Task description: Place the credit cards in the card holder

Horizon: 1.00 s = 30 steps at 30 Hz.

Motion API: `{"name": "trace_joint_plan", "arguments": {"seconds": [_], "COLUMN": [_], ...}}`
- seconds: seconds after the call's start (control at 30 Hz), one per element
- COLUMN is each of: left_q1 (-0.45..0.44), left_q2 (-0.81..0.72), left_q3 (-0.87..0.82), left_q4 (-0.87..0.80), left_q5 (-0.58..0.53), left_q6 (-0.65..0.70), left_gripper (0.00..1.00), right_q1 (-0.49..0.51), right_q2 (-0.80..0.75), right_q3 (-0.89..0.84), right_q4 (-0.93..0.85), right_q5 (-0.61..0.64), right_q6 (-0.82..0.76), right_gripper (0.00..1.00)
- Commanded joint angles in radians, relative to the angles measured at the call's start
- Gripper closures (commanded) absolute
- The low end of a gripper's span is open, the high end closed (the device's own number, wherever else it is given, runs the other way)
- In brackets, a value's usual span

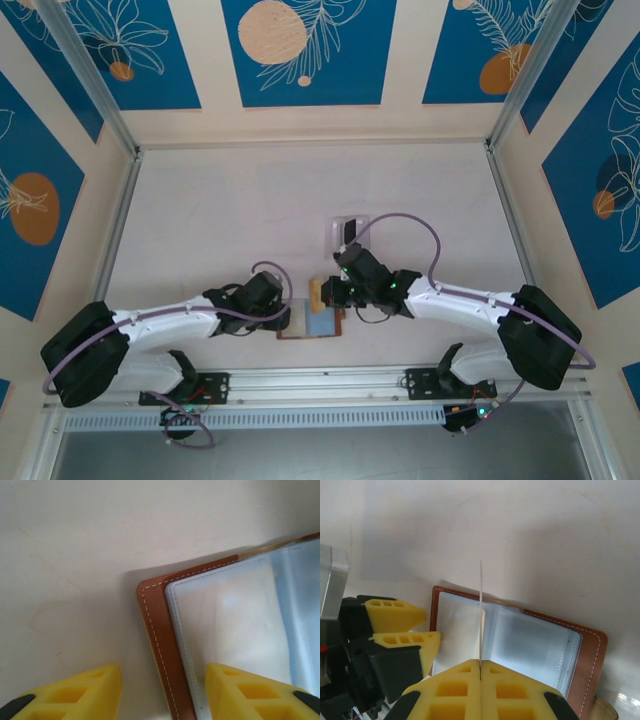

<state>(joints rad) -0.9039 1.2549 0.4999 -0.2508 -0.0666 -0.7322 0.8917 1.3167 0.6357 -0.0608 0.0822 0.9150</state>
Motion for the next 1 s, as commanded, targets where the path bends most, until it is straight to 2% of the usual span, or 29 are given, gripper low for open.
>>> {"name": "trace_joint_plan", "arguments": {"seconds": [0.0,0.2,0.47,0.83,0.97], "left_q1": [-0.012,-0.013,-0.024,-0.036,-0.043], "left_q2": [0.018,0.023,0.051,0.058,0.067], "left_q3": [0.001,-0.041,-0.065,-0.077,-0.077], "left_q4": [-0.013,0.005,0.012,0.005,0.016], "left_q5": [0.010,0.017,0.001,-0.022,-0.020], "left_q6": [0.011,-0.005,-0.021,-0.038,-0.044], "left_gripper": [0.53,0.53,0.55,0.55,0.56], "right_q1": [0.014,0.020,0.026,0.046,0.062], "right_q2": [-0.021,-0.031,-0.011,-0.017,-0.063], "right_q3": [-0.063,-0.163,-0.197,-0.221,-0.224], "right_q4": [0.210,0.345,0.414,0.395,0.357], "right_q5": [0.001,0.004,-0.005,0.025,0.044], "right_q6": [0.072,0.120,0.149,0.167,0.162], "right_gripper": [1.00,1.00,1.00,1.00,1.00]}}
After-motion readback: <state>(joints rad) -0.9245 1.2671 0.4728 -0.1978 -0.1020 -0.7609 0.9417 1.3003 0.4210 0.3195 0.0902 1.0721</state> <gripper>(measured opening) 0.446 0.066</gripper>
